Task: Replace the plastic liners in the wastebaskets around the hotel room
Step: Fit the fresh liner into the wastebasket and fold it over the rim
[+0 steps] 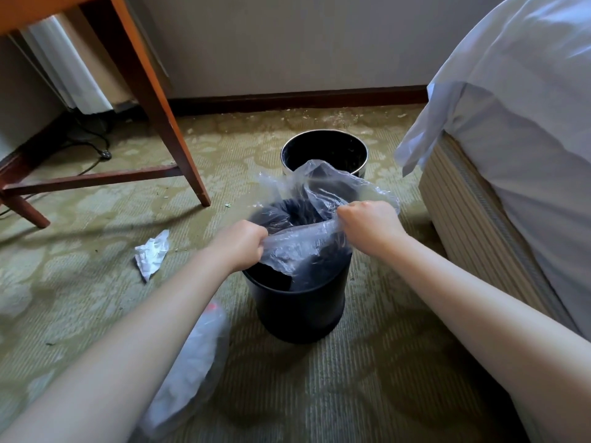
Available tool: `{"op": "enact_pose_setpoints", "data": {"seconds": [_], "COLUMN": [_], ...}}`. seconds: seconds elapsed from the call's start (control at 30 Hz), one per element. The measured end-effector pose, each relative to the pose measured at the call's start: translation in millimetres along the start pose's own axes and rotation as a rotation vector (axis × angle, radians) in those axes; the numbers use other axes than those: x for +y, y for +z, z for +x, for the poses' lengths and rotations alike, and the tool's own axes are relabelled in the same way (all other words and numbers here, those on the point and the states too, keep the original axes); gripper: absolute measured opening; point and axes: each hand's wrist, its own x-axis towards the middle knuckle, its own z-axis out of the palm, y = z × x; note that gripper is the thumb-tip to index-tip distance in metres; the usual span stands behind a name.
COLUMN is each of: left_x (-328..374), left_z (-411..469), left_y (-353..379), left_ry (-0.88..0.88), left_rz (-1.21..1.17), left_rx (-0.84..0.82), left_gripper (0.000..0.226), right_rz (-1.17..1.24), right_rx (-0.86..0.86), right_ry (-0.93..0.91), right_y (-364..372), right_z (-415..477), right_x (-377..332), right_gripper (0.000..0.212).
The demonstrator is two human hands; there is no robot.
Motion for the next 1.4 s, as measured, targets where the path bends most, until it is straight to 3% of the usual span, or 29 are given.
{"op": "enact_pose_setpoints", "data": {"seconds": [0.07,0.17,0.27,0.33,0.47,0.53,0.6,0.7,0.77,0.83,0.93,1.1,1.2,1.3,1.4], "left_x": [-4,-7,1,11,36,47,54,48,34,20,6,-4,-6,-1,9], "left_z": [-5,-10,-16,-13,-2,3,7,7,6,1,-6,-19,-33,-54,-73], "left_y": [6,10,10,14,14,14,14,5,0,-1,0,12,16,27,53], "left_ry": [0.014,0.084,0.117,0.144,0.155,0.142,0.116,0.045,-0.001,0.014,0.072,0.31,0.446,0.497,0.55], "left_rz": [0.022,-0.006,-0.297,-0.358,-0.567,-0.636,-0.438,0.203,0.348,0.333,0.175,-0.045,-0.07,0.027,0.06], "left_rx": [0.044,0.12,-0.048,-0.13,-0.19,-0.245,-0.299,-0.295,-0.31,-0.306,-0.186,0.281,0.518,0.596,0.509], "left_gripper": [0.009,0.031,0.043,0.045,0.078,0.063,0.033,0.038,0.041,0.034,0.029,0.021,0.009,0.011,0.013], "right_rz": [0.069,0.135,0.167,0.21,0.389,0.433,0.451,0.309,0.19,0.139,0.168,0.282,0.294,0.251,0.232], "right_rx": [0.049,0.096,0.041,0.032,0.285,0.407,0.418,0.254,0.069,-0.047,-0.032,0.317,0.433,0.494,0.381], "right_ry": [-0.05,-0.156,-0.232,-0.236,-0.169,-0.118,-0.092,-0.17,-0.236,-0.251,-0.22,-0.387,-0.46,-0.531,-0.646], "right_y": [3,10,19,20,2,-12,-22,-21,-13,-6,3,10,14,20,34], "right_z": [-5,-11,-19,-20,-12,-6,-4,-8,-13,-18,-19,-25,-35,-52,-73], "right_x": [-1,-11,-18,-18,-14,-11,-7,-2,-1,1,4,-13,-21,-22,-24], "right_gripper": [0.012,0.025,0.022,0.018,0.012,0.013,0.014,0.013,0.01,0.013,0.022,0.021,0.019,0.013,0.012]}}
